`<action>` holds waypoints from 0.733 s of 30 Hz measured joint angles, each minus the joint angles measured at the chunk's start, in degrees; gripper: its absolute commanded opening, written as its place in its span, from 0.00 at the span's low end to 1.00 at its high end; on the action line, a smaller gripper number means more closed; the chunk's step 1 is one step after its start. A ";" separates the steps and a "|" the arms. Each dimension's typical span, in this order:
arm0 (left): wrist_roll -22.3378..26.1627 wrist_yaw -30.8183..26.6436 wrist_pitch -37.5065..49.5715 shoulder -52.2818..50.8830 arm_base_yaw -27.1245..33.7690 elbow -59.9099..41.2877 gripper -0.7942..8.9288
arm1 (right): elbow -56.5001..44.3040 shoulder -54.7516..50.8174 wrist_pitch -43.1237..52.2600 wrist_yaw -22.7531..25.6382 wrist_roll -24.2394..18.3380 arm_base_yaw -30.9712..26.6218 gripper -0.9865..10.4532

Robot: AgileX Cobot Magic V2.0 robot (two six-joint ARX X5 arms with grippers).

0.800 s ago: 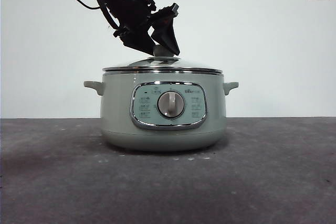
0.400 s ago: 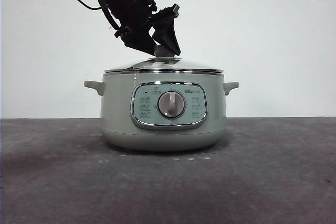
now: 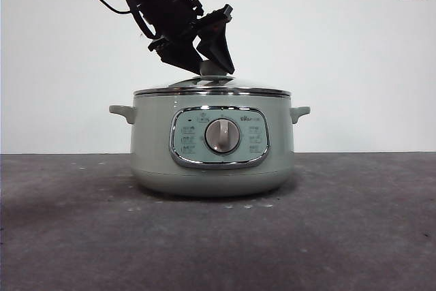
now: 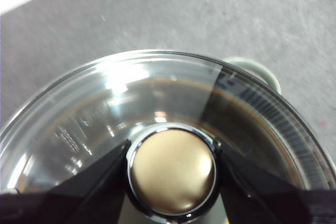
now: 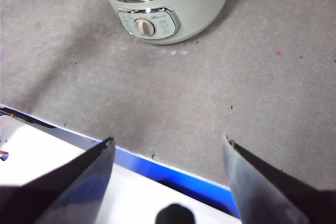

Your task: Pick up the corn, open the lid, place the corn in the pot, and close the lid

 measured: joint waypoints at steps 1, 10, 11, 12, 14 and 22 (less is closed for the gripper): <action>0.02 0.00 -0.02 0.00 0.00 0.00 0.07 | 0.00 0.00 0.00 0.00 0.00 0.00 0.39; 0.02 -0.13 -0.20 0.00 -0.02 0.07 0.11 | 0.00 0.02 0.00 0.00 0.00 0.00 0.39; 0.02 -0.13 -0.20 0.00 -0.02 0.07 0.16 | 0.00 0.00 0.00 0.00 0.00 0.00 0.39; 0.02 -0.13 -0.20 0.00 -0.02 0.07 0.25 | 0.00 0.00 0.00 0.00 0.00 0.00 0.39; 0.02 -0.13 -0.20 0.00 -0.02 0.07 0.43 | 0.00 0.00 0.00 0.00 0.00 0.00 0.39; 0.04 -0.09 -0.22 0.00 -0.07 0.31 0.51 | 0.00 0.00 0.00 0.00 -0.09 0.00 0.39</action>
